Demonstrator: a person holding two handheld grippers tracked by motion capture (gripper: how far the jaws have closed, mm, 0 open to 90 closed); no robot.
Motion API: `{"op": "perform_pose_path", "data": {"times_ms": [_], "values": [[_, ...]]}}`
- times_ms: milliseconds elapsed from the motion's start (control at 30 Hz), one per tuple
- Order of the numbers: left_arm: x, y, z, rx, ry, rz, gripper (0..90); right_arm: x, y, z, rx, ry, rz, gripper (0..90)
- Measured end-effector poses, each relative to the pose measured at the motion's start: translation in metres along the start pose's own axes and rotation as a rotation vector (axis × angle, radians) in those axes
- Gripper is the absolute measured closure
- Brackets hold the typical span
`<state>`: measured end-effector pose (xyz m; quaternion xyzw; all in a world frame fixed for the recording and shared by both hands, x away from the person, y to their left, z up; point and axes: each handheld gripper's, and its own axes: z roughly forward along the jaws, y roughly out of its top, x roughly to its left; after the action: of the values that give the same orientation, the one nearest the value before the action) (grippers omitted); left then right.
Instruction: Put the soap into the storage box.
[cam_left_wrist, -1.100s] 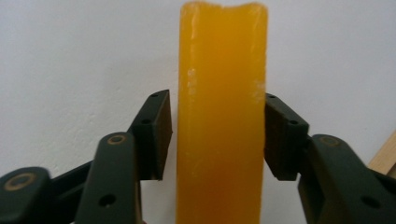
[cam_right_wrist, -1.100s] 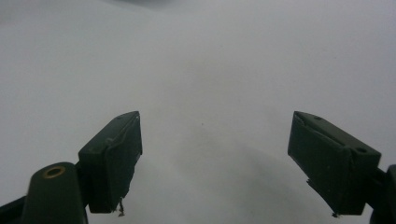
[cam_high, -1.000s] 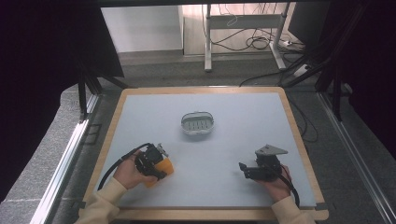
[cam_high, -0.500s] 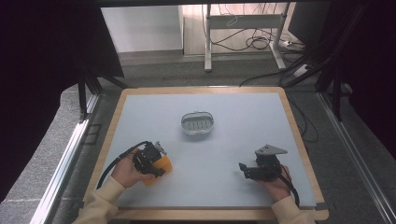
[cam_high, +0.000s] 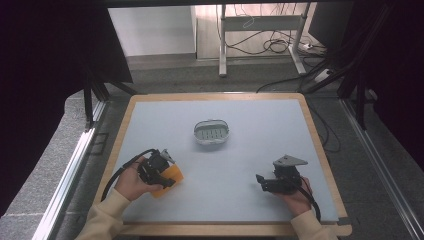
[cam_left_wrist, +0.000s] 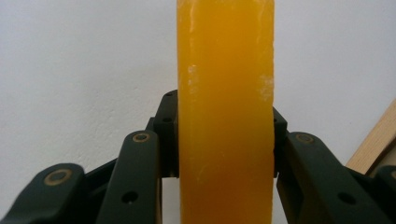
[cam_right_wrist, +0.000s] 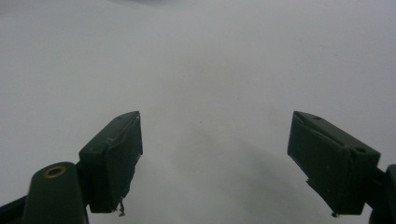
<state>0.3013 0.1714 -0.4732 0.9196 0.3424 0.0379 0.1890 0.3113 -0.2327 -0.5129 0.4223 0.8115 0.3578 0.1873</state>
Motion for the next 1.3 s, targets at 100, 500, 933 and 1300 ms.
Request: {"op": "perform_pose_path", "data": {"times_ms": [100, 500, 933, 1300], "values": [[0.001, 0.000, 0.001, 0.003, -0.001, 0.003, 62.2, 0.000, 0.000, 0.000, 0.001, 0.000, -0.001, 18.4], [0.000, 0.000, -0.009, -0.023, -0.008, 0.016, 62.2, 0.001, 0.000, 0.000, 0.006, -0.004, 0.000, 18.4], [-0.004, 0.017, -0.019, -0.022, -0.032, 0.046, 62.2, 0.001, 0.001, -0.003, -0.014, 0.019, -0.003, 18.4], [0.004, 0.028, -0.026, -0.035, -0.033, 0.049, 62.3, 0.000, 0.001, -0.002, -0.015, 0.026, 0.000, 18.4]]}}
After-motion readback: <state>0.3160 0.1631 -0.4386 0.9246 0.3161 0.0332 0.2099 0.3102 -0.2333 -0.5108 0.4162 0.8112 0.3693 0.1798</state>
